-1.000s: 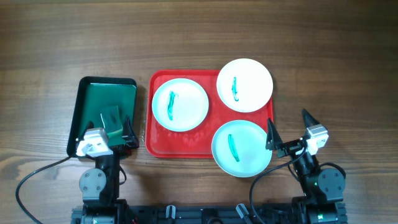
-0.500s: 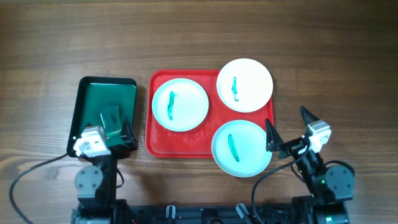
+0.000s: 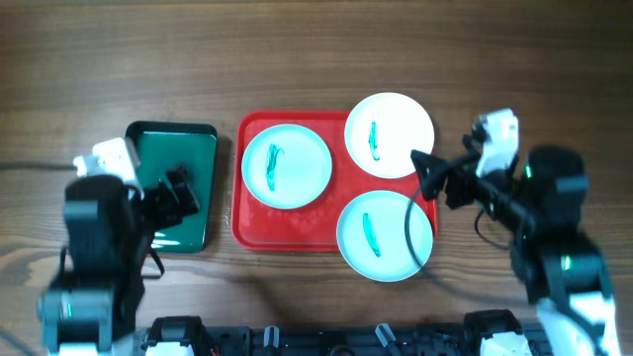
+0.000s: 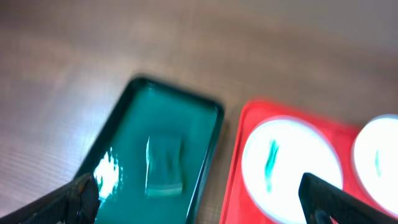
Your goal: Clean dirty plates on tray and stack at the side
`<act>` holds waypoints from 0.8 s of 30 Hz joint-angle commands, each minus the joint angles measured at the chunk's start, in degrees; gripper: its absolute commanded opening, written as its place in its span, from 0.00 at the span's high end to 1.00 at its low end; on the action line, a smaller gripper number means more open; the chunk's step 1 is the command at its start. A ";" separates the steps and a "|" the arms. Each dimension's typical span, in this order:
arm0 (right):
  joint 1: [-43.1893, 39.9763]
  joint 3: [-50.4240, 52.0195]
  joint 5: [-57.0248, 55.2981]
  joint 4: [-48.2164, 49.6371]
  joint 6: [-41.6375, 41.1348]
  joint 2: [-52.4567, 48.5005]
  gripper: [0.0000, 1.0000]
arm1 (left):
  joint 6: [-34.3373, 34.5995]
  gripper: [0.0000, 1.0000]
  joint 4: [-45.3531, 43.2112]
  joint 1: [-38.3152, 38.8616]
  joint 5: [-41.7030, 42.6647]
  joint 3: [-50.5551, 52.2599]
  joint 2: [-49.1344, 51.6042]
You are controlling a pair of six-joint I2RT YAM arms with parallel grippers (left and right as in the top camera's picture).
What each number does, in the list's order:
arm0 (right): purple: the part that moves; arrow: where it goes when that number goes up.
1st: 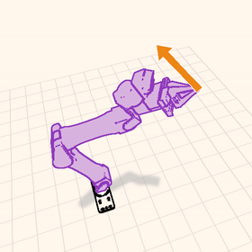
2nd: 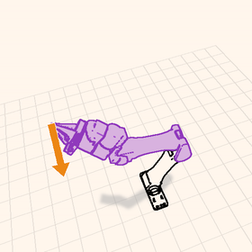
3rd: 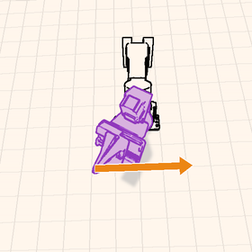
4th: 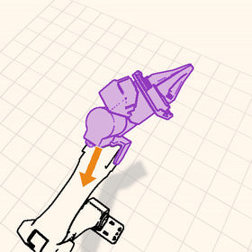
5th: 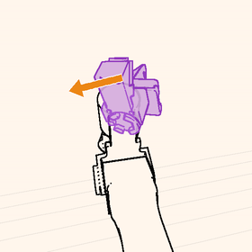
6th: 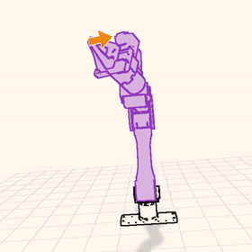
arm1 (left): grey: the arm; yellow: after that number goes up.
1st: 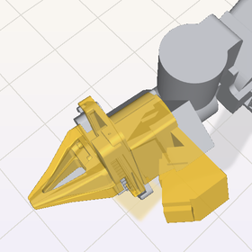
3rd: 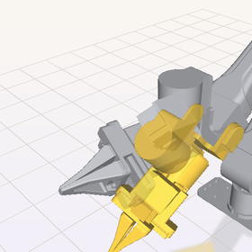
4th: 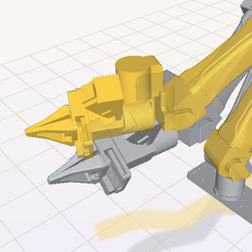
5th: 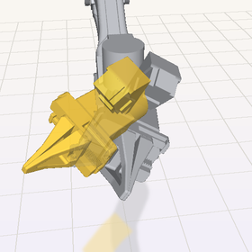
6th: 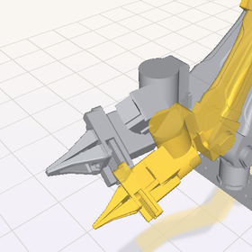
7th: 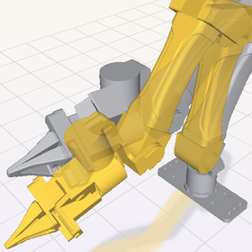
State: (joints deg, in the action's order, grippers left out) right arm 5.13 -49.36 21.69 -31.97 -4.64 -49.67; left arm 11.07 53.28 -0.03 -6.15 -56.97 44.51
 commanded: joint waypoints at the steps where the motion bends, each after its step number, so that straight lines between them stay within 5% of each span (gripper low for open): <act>1: -0.22 -9.94 1.55 -7.19 0.20 -10.82 0.00 | 1.42 0.00 3.78 -0.31 2.82 -4.79 10.97; 10: -0.22 -13.38 8.15 -3.48 3.19 -24.85 0.01 | 1.40 0.00 -0.68 -0.28 19.12 -4.81 31.50; 13: -0.17 -13.38 6.84 -2.12 2.91 -26.51 0.08 | 1.46 0.00 -2.01 -0.46 15.58 -4.81 34.69; 18: 0.90 -13.38 6.43 -1.09 1.40 -30.73 0.18 | 12.87 0.04 -1.18 -3.37 1.51 -4.81 36.13; 24: 3.15 -13.38 6.43 2.64 -3.50 -35.34 0.30 | 13.27 0.09 -0.96 -6.47 -0.20 -4.63 36.13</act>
State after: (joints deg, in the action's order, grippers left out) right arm 7.11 -61.65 27.42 -30.92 -4.67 -83.18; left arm 21.93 52.03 -5.61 -2.81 -61.12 80.68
